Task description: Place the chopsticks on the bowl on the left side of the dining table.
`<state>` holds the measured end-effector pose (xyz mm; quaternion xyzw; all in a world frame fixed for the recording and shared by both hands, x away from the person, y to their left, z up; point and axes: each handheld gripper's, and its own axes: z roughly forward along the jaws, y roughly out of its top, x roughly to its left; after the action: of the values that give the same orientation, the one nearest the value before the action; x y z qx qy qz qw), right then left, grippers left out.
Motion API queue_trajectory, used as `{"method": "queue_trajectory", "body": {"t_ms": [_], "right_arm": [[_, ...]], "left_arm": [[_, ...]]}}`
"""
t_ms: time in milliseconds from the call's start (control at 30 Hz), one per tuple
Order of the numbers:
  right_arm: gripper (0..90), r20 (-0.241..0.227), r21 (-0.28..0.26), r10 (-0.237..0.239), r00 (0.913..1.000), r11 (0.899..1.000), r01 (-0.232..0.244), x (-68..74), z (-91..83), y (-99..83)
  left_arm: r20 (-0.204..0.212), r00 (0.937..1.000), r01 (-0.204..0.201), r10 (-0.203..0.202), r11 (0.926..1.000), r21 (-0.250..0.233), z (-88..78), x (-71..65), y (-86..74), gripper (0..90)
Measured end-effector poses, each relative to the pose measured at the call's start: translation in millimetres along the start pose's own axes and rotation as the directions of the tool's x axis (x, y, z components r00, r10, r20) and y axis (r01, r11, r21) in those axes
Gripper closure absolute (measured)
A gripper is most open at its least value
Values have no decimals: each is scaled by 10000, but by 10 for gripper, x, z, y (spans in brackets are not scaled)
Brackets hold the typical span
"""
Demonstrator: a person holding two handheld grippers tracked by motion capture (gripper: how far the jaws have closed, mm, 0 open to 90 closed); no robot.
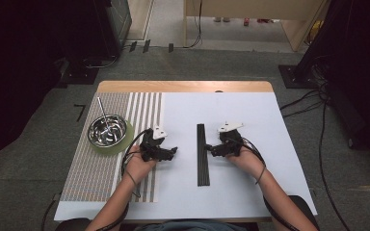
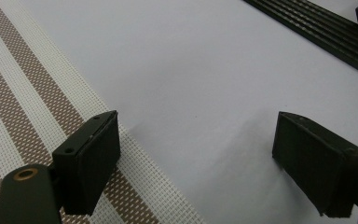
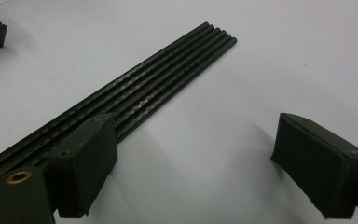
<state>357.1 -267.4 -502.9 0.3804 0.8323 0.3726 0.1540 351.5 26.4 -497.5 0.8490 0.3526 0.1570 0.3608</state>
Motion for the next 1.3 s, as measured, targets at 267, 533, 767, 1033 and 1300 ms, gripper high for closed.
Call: {"method": "queue_trajectory", "body": {"t_ms": [267, 533, 767, 1033, 1300], "right_arm": [[134, 0, 9, -3, 10000, 10000, 3, -1, 0, 1], [134, -1, 8, -4, 10000, 10000, 4, -2, 1, 1], [134, 1, 12, -1, 10000, 10000, 1, -2, 1, 1], [133, -2, 11, -3, 10000, 10000, 3, -2, 1, 2], [133, -2, 10, 0, 10000, 10000, 0, -2, 1, 1]], "left_arm": [[1, 10000, 12, -12, 10000, -5, 1, 1, 0, 151], [8, 10000, 22, -22, 10000, -1, 2, 2, 0, 151], [-55, 10000, 58, -58, 10000, 3, 11, -5, 7, 145], [-336, 9985, 442, -440, 9990, 55, 30, -40, 30, 131], [-548, 9963, 668, -660, 9977, 126, 39, -63, 56, 133]]}}
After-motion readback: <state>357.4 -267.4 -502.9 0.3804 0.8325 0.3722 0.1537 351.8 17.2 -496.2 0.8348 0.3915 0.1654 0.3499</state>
